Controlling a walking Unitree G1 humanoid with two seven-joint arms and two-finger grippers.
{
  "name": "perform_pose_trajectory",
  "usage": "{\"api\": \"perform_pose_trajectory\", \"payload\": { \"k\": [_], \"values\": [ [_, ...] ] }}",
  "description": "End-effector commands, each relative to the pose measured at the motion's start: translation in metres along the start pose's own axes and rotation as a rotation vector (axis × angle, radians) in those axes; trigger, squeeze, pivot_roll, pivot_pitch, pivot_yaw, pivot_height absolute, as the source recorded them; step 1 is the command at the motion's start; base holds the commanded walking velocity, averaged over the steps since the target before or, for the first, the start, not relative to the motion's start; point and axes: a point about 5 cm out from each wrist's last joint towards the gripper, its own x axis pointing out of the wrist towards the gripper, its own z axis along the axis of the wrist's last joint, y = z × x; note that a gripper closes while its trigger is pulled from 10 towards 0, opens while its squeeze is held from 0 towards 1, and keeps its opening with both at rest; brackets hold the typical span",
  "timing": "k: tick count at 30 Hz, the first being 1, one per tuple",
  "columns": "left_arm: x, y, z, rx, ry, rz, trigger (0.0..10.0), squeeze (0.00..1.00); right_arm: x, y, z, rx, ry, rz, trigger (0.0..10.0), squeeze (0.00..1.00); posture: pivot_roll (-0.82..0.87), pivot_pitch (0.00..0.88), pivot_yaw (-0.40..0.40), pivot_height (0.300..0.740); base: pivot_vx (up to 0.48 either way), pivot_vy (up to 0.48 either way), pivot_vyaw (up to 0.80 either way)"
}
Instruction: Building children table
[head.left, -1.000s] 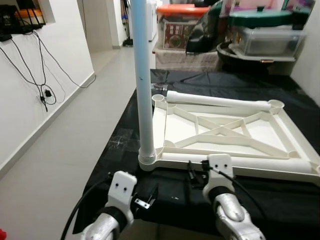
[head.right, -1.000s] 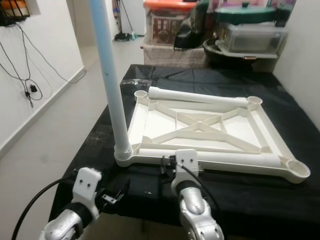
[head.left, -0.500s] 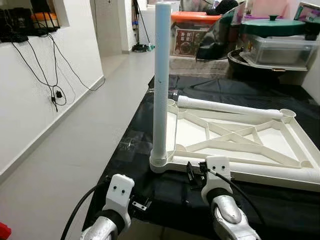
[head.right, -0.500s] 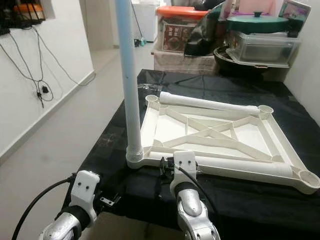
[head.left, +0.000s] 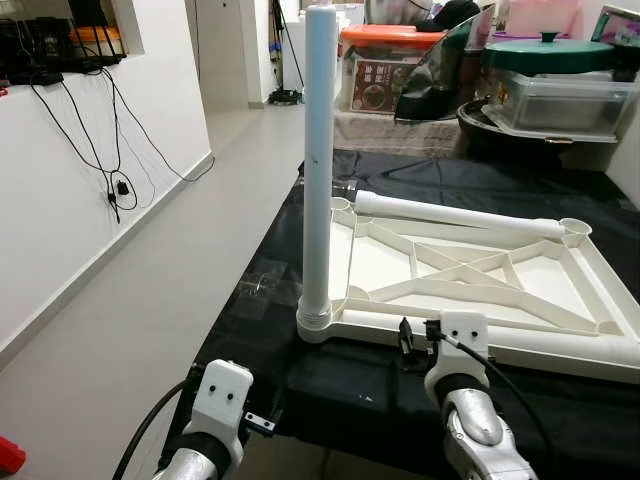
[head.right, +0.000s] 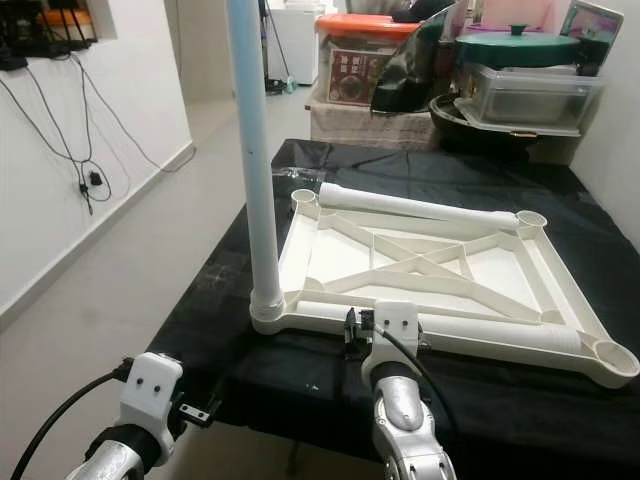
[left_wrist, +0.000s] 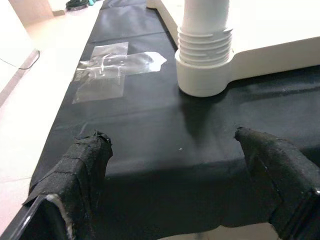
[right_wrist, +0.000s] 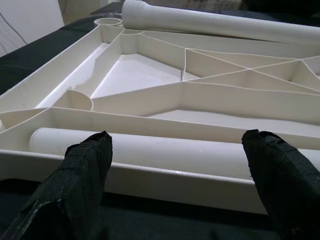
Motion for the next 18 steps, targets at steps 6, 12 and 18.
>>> {"api": "perform_pose_trajectory", "payload": {
  "k": [6,12,18],
  "values": [
    [-0.031,0.042,-0.017,-0.025,0.078,0.242,10.0,0.00,0.002,-0.007,0.001,-0.003,-0.013,0.008,10.0,0.00,0.19,0.000,-0.015,0.740,0.000,0.000,0.00],
    [-0.063,0.094,-0.029,0.049,0.116,0.499,10.0,0.00,0.009,-0.021,0.005,0.002,-0.041,-0.059,10.0,0.00,0.20,0.000,-0.025,0.740,0.000,0.000,0.00],
    [-0.055,0.110,-0.015,0.080,0.040,0.557,10.0,0.00,0.014,-0.019,0.011,0.016,-0.068,-0.076,10.0,0.00,0.20,0.000,-0.030,0.740,0.000,0.000,0.00]
  ]
}}
